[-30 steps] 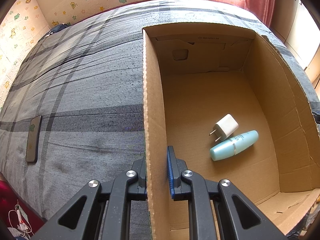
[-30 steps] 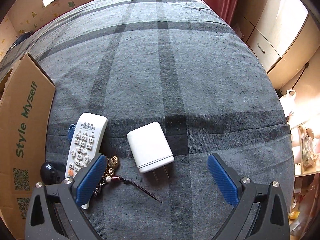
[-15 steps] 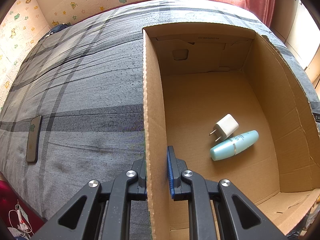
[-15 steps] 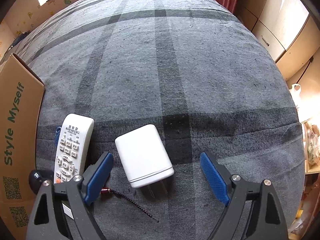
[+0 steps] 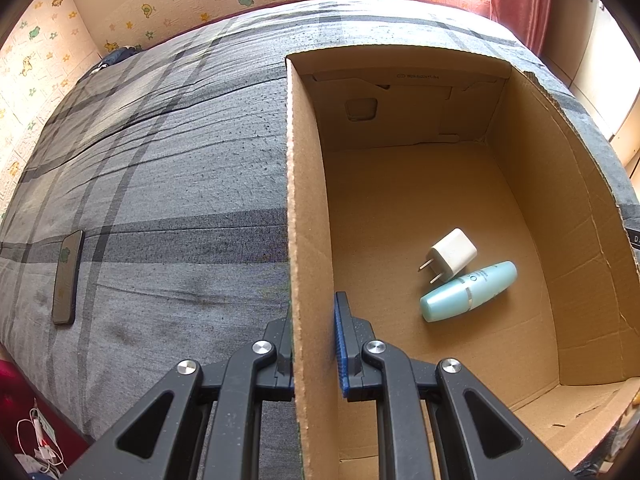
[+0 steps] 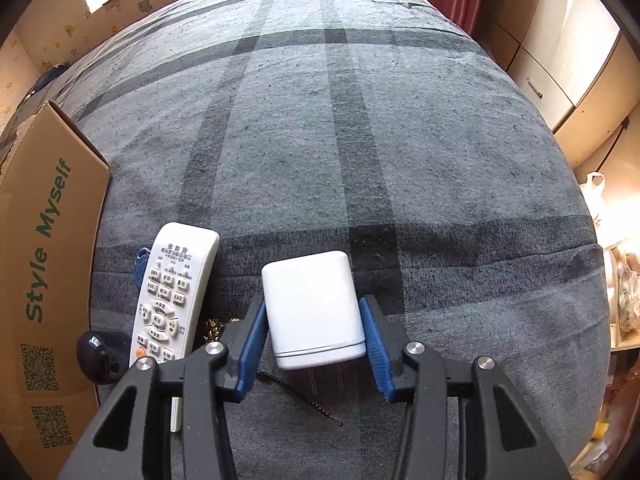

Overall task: Organize rigid objects
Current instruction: 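Lower the right tool onto the larger white charger and close, then lift and carry the larger white charger with the right tool over the box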

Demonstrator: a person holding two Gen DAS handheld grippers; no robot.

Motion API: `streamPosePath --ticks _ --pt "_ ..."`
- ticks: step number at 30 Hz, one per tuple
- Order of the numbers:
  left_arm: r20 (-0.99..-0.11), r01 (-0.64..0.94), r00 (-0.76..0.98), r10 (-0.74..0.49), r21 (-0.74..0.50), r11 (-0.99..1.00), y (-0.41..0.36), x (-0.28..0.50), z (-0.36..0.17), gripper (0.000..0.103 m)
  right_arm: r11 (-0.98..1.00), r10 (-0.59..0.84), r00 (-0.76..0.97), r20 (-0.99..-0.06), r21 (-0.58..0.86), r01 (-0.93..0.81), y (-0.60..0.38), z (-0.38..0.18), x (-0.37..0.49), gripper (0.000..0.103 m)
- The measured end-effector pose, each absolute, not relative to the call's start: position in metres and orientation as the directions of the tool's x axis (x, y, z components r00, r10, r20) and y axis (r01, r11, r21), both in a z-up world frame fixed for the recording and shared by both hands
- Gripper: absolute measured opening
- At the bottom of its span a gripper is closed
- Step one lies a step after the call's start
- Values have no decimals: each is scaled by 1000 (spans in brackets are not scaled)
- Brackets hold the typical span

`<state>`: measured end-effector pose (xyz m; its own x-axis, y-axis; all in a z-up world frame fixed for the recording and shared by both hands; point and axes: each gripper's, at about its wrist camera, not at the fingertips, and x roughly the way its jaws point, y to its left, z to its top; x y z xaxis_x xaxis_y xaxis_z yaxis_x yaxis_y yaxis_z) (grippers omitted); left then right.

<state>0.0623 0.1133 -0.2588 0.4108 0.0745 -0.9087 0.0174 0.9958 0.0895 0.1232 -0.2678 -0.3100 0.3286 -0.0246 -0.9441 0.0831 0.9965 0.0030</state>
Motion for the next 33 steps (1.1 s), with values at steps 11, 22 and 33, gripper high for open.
streamPosePath --ticks 11,22,33 --pt "-909 19 410 74 89 996 113 63 -259 15 996 -6 333 -943 25 90 -256 -269 108 50" --pt "-909 18 410 72 86 996 114 63 -258 15 1000 8 359 -933 18 24 -231 -228 94 50" --pt "-909 18 411 69 84 996 115 63 -258 15 998 41 405 -914 20 -57 -196 -187 92 50"
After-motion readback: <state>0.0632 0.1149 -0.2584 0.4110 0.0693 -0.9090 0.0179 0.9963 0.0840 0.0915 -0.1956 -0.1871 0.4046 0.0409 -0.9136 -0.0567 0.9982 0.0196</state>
